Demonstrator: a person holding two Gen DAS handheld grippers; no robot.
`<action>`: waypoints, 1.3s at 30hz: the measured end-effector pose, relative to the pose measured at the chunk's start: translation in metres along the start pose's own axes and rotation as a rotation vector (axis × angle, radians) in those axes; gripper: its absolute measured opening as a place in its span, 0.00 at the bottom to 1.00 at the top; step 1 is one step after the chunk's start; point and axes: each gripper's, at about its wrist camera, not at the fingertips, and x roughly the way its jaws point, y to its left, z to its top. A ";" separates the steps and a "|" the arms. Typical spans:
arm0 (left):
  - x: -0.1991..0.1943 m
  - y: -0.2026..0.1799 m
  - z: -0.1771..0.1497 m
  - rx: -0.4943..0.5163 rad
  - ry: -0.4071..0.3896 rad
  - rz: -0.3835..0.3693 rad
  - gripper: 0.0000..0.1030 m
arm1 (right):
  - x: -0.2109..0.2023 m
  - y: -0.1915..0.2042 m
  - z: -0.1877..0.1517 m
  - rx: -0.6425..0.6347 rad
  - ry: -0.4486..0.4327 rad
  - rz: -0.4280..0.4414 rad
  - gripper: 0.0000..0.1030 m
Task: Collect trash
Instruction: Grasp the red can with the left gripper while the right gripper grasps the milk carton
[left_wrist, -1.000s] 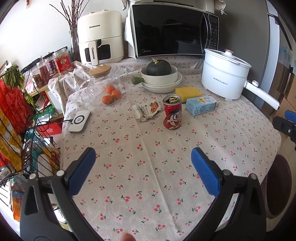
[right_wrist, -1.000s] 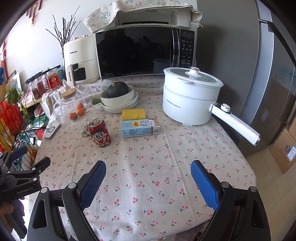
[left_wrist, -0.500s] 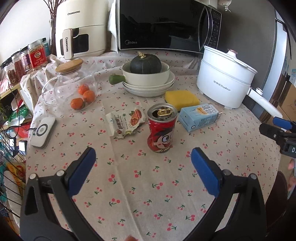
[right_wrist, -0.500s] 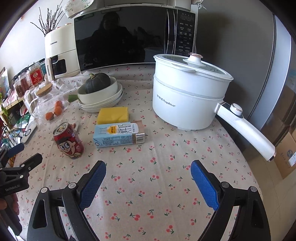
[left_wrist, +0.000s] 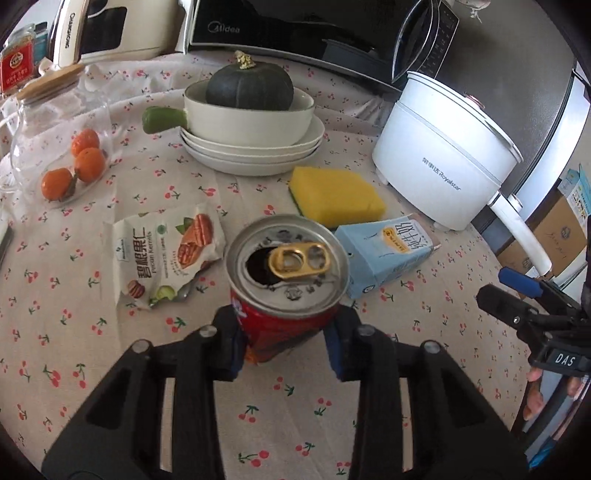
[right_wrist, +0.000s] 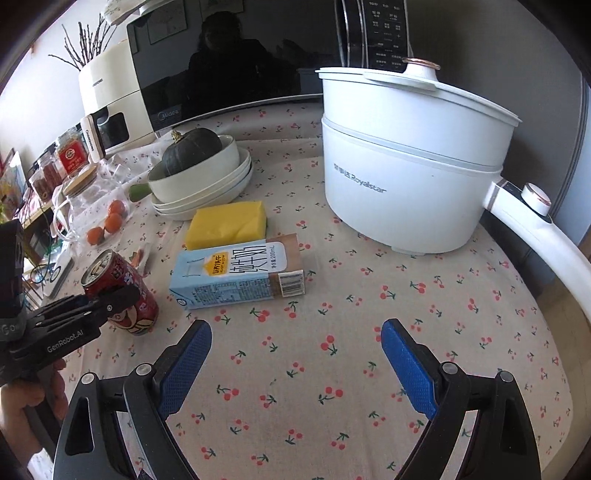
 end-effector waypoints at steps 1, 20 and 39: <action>-0.002 0.001 -0.001 0.007 -0.003 -0.001 0.35 | 0.005 0.004 0.003 -0.024 0.003 0.012 1.00; -0.035 0.061 -0.003 -0.039 -0.036 0.091 0.35 | 0.098 0.027 0.049 0.411 0.114 -0.109 1.00; -0.054 0.057 -0.018 -0.057 0.003 0.101 0.35 | 0.100 0.035 0.038 0.239 0.278 -0.125 0.52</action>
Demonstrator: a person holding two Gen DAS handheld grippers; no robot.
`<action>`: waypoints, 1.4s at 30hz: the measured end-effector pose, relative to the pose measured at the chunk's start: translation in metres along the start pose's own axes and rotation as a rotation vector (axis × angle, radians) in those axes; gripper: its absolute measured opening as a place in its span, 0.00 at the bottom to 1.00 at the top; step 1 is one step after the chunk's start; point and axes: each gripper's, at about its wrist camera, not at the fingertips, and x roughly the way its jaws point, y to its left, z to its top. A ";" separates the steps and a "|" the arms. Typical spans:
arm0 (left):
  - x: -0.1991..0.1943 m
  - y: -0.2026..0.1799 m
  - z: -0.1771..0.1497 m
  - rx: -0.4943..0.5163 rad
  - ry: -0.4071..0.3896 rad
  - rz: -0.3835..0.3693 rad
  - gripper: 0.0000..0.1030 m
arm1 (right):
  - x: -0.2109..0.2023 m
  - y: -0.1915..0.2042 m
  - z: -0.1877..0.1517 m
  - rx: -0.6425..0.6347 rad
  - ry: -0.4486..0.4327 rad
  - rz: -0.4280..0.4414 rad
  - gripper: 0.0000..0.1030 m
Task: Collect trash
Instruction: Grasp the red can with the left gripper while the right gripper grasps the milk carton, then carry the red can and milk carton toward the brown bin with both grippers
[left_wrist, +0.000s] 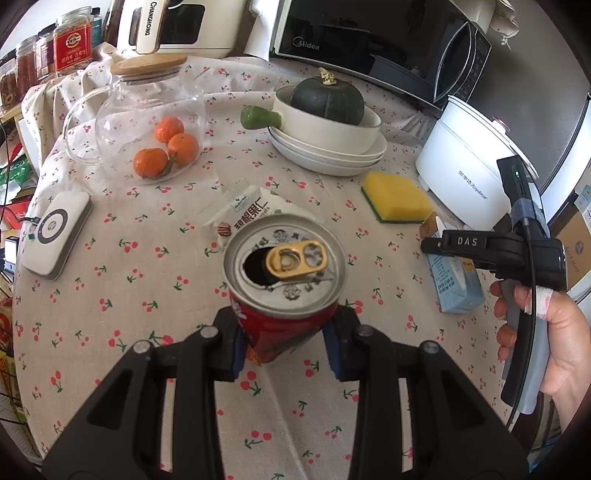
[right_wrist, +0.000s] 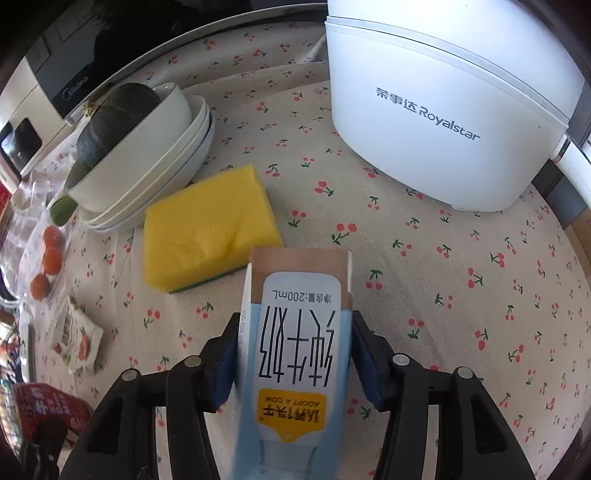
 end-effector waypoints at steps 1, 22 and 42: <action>-0.004 -0.001 -0.001 -0.002 0.001 -0.001 0.35 | -0.002 -0.002 -0.005 -0.031 0.014 0.018 0.52; -0.095 -0.051 -0.057 0.078 0.027 -0.011 0.35 | -0.123 -0.056 -0.108 -0.165 0.017 0.093 0.50; -0.140 -0.129 -0.128 0.154 0.036 -0.158 0.35 | -0.232 -0.153 -0.220 -0.109 -0.166 0.072 0.51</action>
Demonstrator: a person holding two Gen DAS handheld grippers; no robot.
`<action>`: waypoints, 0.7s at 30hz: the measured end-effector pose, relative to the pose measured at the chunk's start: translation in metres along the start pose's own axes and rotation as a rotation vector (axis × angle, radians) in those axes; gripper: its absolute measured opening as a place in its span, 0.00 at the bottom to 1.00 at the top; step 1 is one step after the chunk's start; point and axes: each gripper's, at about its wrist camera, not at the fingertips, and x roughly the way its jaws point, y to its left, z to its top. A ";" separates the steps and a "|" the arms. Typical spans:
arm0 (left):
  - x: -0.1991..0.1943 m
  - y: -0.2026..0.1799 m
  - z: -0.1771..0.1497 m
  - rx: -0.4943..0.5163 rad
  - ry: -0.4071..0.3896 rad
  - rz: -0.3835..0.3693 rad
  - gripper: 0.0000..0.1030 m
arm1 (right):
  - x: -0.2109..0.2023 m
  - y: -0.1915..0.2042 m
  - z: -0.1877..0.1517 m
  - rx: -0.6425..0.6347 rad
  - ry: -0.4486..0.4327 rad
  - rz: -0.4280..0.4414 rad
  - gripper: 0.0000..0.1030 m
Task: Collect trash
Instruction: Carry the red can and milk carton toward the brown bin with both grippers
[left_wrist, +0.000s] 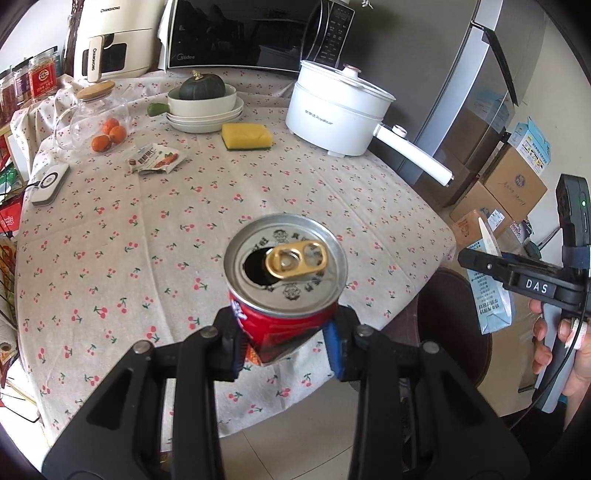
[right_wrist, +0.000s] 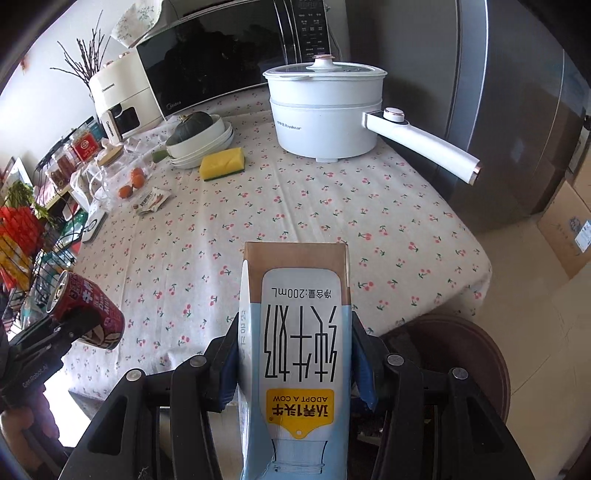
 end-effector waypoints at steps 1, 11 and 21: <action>0.002 -0.006 -0.002 0.006 0.002 -0.012 0.35 | -0.001 -0.005 -0.006 0.004 0.013 -0.010 0.51; 0.025 -0.076 -0.016 0.143 0.037 -0.121 0.35 | -0.030 -0.063 -0.039 0.077 -0.015 -0.084 0.51; 0.058 -0.149 -0.028 0.227 0.100 -0.275 0.35 | -0.041 -0.113 -0.068 0.118 -0.013 -0.167 0.51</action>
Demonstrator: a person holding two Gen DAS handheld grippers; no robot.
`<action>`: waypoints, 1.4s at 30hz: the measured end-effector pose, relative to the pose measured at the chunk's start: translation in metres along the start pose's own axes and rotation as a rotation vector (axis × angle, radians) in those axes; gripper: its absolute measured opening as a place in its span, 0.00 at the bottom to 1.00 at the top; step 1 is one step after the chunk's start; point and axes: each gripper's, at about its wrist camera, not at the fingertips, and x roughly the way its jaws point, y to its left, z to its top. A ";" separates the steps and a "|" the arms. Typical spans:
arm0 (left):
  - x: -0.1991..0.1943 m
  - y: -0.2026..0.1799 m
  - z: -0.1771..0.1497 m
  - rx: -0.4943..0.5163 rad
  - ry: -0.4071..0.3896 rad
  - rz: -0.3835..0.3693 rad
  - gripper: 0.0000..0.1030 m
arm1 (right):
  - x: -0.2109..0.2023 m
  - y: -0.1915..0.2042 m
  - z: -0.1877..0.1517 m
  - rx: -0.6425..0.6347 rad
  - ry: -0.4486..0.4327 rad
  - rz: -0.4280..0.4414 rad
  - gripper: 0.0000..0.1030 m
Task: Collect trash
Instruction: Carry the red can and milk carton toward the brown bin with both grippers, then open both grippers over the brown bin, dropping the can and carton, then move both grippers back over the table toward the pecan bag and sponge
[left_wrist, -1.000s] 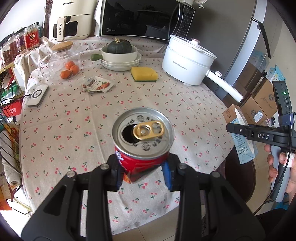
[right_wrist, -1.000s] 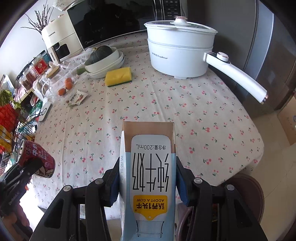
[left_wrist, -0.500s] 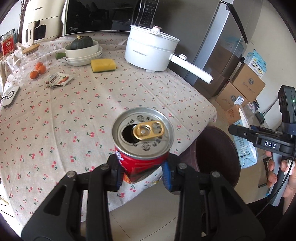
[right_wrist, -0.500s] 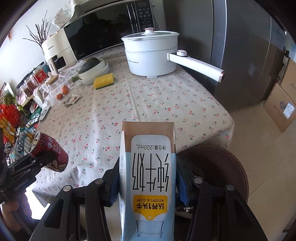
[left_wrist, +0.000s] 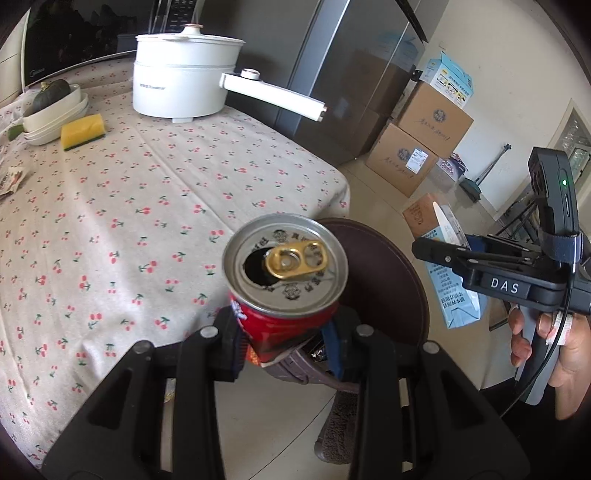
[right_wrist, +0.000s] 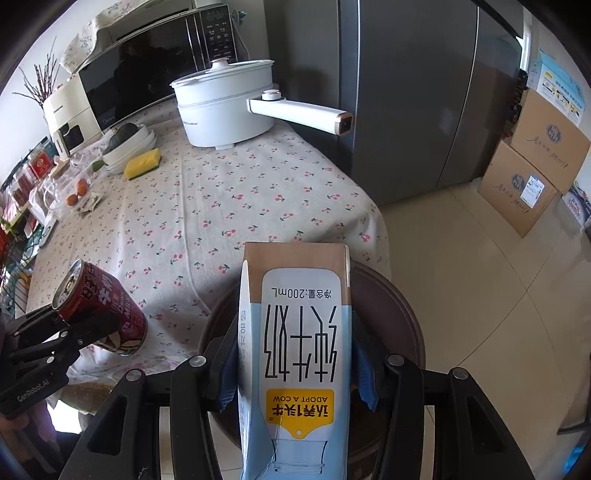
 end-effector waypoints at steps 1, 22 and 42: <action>0.006 -0.006 0.001 0.010 0.009 -0.013 0.35 | 0.000 -0.006 -0.002 0.010 0.002 -0.003 0.51; 0.019 -0.013 0.005 0.098 -0.010 0.209 0.99 | 0.005 -0.026 -0.006 0.051 0.022 -0.013 0.51; -0.035 0.037 0.010 -0.009 -0.061 0.300 0.99 | -0.028 0.029 0.022 0.033 -0.116 0.113 0.86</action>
